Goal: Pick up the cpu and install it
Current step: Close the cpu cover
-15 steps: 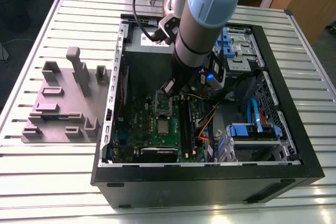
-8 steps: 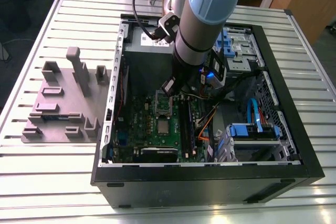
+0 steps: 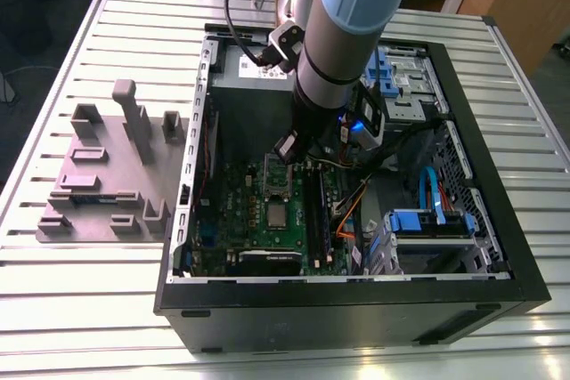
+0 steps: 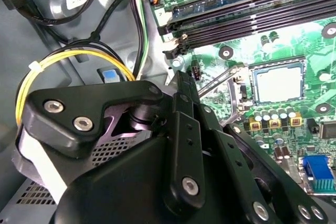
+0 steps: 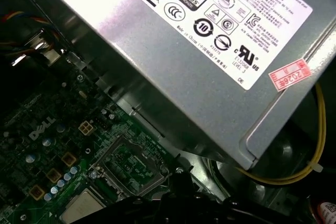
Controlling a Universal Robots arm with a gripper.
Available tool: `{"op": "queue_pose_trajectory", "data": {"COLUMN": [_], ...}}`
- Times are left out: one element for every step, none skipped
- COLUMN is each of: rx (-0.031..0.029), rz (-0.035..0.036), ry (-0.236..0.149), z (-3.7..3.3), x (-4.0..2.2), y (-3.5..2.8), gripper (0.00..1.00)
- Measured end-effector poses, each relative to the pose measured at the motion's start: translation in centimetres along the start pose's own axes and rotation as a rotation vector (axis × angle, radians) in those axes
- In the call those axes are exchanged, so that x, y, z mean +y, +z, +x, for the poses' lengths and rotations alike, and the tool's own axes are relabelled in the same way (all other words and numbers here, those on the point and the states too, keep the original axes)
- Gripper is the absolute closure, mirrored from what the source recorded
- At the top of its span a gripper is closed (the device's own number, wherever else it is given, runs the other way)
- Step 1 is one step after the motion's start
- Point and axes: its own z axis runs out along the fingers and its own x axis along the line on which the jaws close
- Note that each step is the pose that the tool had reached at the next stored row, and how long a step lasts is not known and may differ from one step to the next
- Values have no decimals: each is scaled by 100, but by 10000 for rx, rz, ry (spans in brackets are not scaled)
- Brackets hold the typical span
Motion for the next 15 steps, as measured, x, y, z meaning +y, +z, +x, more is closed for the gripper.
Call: {"op": "queue_pose_trajectory", "data": {"rx": [11, 18, 20, 20, 20, 20, 21, 21, 21, 22, 21, 21, 20, 19, 19], "rz": [12, 20, 23, 24, 24, 24, 25, 25, 25, 26, 25, 26, 26, 26, 28], "ry": [1, 3, 3, 3, 2, 2, 2, 2, 2, 3, 2, 2, 2, 1, 1], "z": [0, 1, 2, 4, 5, 6, 8, 9, 10, 12, 14, 15, 16, 17, 19], "x": [2, 5, 9, 13, 16, 20, 23, 26, 30, 33, 36, 39, 42, 44, 46], "y": [-6, -13, -20, -29, -38, -46, -53, -60, -67, -74, -80, -85, -89, -92, -94], "gripper": [90, 90, 90, 90, 90, 90, 90, 90, 90, 90, 90, 90, 90, 90, 90]}}
